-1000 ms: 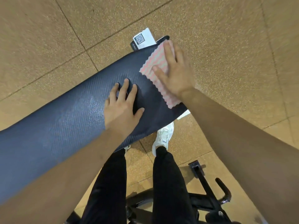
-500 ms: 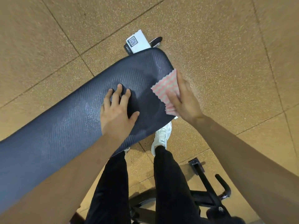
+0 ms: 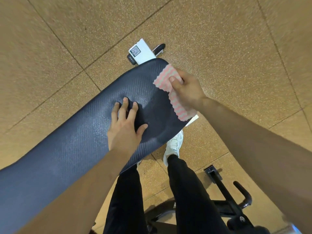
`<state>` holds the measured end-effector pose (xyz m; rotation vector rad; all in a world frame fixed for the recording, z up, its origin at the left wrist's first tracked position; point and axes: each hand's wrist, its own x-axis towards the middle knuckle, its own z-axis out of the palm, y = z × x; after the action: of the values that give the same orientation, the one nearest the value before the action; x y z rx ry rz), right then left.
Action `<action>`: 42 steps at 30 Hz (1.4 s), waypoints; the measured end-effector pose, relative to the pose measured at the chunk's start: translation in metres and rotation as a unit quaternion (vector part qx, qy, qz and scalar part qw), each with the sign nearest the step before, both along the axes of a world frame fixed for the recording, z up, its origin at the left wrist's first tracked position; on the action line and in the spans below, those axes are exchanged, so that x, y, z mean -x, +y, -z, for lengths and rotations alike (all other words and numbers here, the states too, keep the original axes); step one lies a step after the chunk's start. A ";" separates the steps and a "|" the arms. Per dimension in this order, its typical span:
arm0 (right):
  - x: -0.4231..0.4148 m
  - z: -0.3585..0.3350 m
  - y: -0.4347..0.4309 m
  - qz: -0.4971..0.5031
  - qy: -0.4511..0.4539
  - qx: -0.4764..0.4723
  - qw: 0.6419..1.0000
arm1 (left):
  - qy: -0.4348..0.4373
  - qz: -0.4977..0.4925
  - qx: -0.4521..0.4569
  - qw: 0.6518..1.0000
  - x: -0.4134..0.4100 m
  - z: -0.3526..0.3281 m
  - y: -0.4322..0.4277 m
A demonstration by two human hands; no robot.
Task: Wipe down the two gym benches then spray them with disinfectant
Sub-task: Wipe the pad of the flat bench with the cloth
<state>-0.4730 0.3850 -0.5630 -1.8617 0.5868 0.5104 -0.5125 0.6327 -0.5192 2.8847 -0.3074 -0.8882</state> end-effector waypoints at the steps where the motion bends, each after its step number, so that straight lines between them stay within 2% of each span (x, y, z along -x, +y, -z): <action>1: -0.013 0.001 0.002 -0.011 -0.004 -0.002 1.000 | 0.000 0.001 0.005 1.000 0.000 0.000 0.001; 4: -0.049 0.007 0.009 -0.065 -0.015 0.003 0.998 | -0.005 0.004 0.019 1.000 0.001 0.006 0.004; 7: -0.082 0.005 0.017 -0.188 0.010 0.023 0.982 | -0.008 -0.006 0.044 0.999 0.004 0.012 0.006; 10: -0.112 -0.004 0.031 -0.325 0.042 0.084 0.941 | -0.004 -0.010 0.044 0.999 0.005 0.013 0.006; 13: -0.128 -0.011 0.053 -0.410 0.055 0.127 0.902 | -0.001 -0.009 0.032 0.999 0.005 0.011 0.005; 18: -0.128 -0.014 0.104 -0.522 0.003 0.189 0.832 | -0.021 -0.015 0.053 0.998 0.009 0.013 0.005; 21: -0.116 -0.018 0.130 -0.544 -0.024 0.171 0.821 | -0.068 0.010 0.056 0.996 0.014 0.021 0.008; 23: -0.112 -0.024 0.132 -0.517 -0.048 0.169 0.838 | -0.072 0.010 0.066 0.995 0.014 0.021 0.008; 25: -0.114 -0.031 0.130 -0.478 -0.064 0.212 0.850 | -0.064 -0.022 0.114 0.991 0.011 0.016 0.009; 28: -0.115 -0.032 0.121 -0.506 0.007 0.297 0.810 | -0.062 -0.089 0.214 0.971 0.013 0.009 0.024; 30: -0.114 -0.030 0.123 -0.529 0.053 0.298 0.793 | -0.089 -0.123 0.237 0.960 0.023 0.006 0.046; 35: -0.112 -0.033 0.173 -0.557 0.078 0.262 0.785 | -0.140 -0.247 0.149 0.947 0.066 0.006 0.135; 42: -0.084 -0.030 0.274 -0.586 0.041 0.220 0.779 | -0.113 -0.367 -0.012 0.923 0.120 0.005 0.250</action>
<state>-0.3892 0.6593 -0.5335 -2.5345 -0.5791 1.3425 -0.6323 0.8832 -0.5246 2.7461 0.7300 -0.4181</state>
